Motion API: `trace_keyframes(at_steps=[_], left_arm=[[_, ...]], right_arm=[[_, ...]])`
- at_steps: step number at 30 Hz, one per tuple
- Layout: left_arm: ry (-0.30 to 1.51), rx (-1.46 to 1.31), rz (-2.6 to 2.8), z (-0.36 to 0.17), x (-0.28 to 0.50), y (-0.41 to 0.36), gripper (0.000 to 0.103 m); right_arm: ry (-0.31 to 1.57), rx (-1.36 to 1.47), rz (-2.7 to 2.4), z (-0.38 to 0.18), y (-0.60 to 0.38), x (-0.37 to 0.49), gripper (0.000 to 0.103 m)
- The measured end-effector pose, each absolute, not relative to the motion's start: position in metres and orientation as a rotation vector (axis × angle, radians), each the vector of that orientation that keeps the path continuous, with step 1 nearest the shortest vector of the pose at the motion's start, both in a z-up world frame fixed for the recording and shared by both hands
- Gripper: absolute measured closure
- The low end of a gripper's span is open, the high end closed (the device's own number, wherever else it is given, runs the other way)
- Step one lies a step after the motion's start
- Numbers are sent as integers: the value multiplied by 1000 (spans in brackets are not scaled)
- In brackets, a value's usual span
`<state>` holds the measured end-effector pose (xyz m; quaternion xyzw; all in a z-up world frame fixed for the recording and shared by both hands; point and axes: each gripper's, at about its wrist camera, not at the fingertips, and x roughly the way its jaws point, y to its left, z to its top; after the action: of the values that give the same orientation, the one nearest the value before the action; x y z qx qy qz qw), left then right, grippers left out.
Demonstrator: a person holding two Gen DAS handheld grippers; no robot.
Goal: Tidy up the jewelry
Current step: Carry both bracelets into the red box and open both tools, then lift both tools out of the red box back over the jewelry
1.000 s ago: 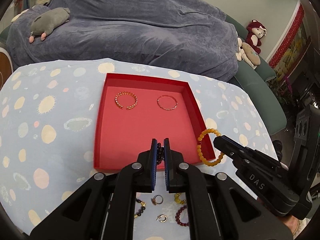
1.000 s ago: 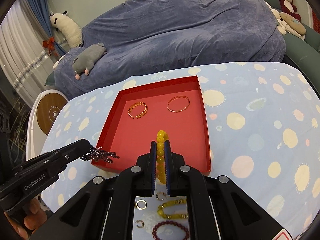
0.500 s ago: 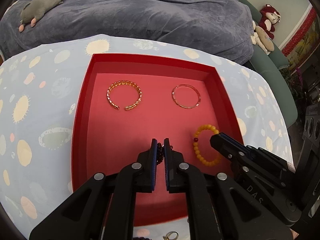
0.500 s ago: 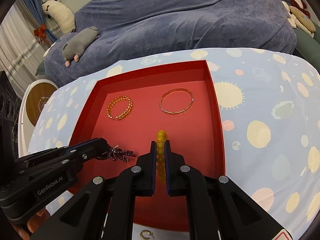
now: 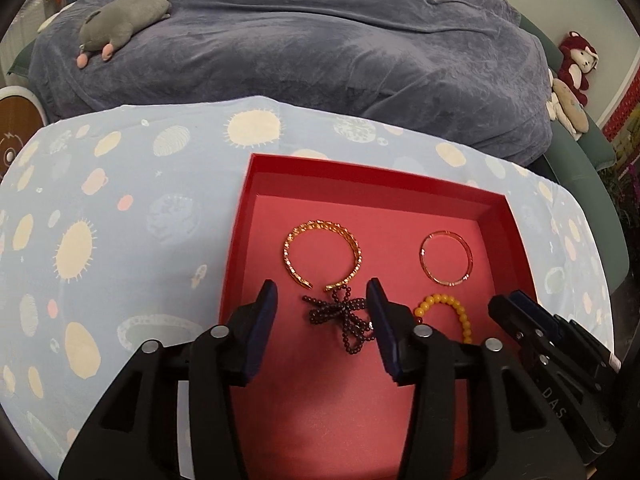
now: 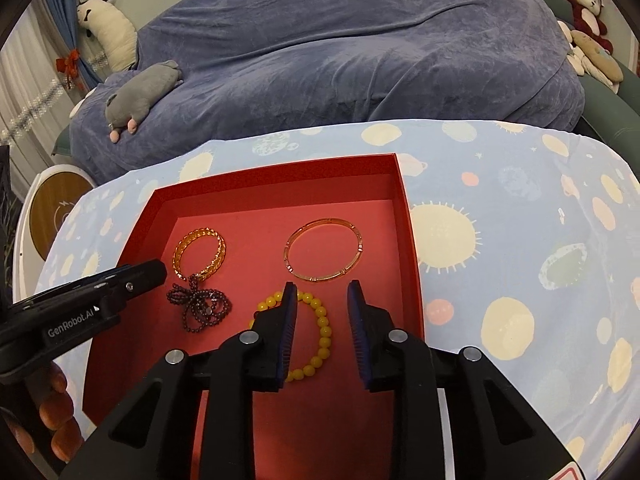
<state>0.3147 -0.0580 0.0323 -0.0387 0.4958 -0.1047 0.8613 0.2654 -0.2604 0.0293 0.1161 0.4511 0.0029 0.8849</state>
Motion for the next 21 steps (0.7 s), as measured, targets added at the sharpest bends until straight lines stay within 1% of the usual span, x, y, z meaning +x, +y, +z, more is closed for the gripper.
trace_keyframes(at_steps=[8, 21], left_arm=[[1009, -122, -182, 50, 300, -38, 56], [988, -129, -194, 69, 231, -16, 56]], right_arm=[[918, 235, 3, 45, -260, 239, 74], [913, 225, -9, 64, -247, 178, 73]])
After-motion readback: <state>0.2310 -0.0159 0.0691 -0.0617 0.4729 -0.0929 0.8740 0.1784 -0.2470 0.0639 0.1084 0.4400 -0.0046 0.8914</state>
